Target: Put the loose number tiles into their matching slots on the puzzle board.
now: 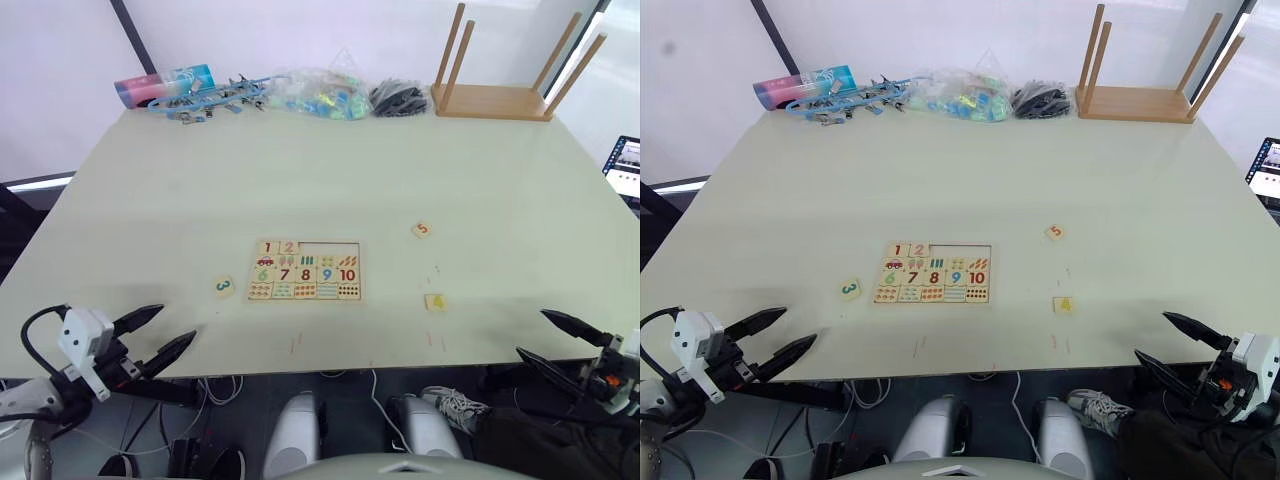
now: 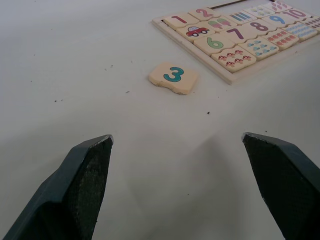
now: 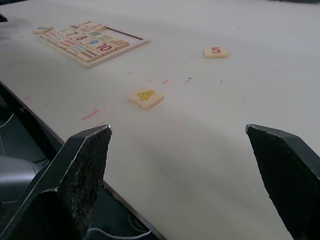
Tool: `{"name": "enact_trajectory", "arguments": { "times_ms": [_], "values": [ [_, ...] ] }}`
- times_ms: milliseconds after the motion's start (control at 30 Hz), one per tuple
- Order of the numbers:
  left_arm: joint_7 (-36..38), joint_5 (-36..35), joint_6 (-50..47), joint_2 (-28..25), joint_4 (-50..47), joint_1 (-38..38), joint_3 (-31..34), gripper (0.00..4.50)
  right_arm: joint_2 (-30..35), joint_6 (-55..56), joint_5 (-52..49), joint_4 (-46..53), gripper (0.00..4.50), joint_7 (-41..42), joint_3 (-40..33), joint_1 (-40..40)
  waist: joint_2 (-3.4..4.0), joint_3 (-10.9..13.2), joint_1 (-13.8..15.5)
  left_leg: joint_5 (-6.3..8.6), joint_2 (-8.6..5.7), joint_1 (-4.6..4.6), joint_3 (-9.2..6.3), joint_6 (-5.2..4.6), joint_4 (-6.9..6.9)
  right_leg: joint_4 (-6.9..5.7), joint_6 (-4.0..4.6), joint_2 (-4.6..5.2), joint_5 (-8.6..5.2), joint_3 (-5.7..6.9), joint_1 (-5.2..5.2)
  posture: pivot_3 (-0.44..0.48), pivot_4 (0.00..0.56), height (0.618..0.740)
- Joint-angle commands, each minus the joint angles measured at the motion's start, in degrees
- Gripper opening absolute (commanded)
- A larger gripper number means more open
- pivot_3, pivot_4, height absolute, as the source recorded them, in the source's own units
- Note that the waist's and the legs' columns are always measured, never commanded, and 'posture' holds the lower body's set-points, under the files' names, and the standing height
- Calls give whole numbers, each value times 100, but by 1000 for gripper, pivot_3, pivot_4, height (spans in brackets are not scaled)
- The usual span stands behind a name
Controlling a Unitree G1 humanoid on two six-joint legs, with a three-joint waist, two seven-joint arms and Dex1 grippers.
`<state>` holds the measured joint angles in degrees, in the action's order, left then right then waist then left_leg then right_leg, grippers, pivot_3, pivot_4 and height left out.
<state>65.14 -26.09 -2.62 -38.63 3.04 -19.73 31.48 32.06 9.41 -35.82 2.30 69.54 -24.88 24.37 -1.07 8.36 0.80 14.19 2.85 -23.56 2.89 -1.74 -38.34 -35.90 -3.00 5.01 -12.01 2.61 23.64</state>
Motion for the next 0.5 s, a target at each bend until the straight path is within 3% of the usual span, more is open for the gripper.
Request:
{"name": "enact_trajectory", "arguments": {
  "times_ms": [33,500],
  "values": [
    [59,-13,176,-122,-9,19,1,4396,-8,154,-18,40,4500,4,-132,-27,3,2,7,0,0,0,0,0,0,0,0,0,0,0,0,0,150,737],
    [177,-120,220,-119,-12,-28,5,4396,-70,375,60,-221,4500,92,-78,-164,10,6,5,0,2,-7,-1,1,2,2,0,2,0,2,7,0,150,737]
  ]
}}
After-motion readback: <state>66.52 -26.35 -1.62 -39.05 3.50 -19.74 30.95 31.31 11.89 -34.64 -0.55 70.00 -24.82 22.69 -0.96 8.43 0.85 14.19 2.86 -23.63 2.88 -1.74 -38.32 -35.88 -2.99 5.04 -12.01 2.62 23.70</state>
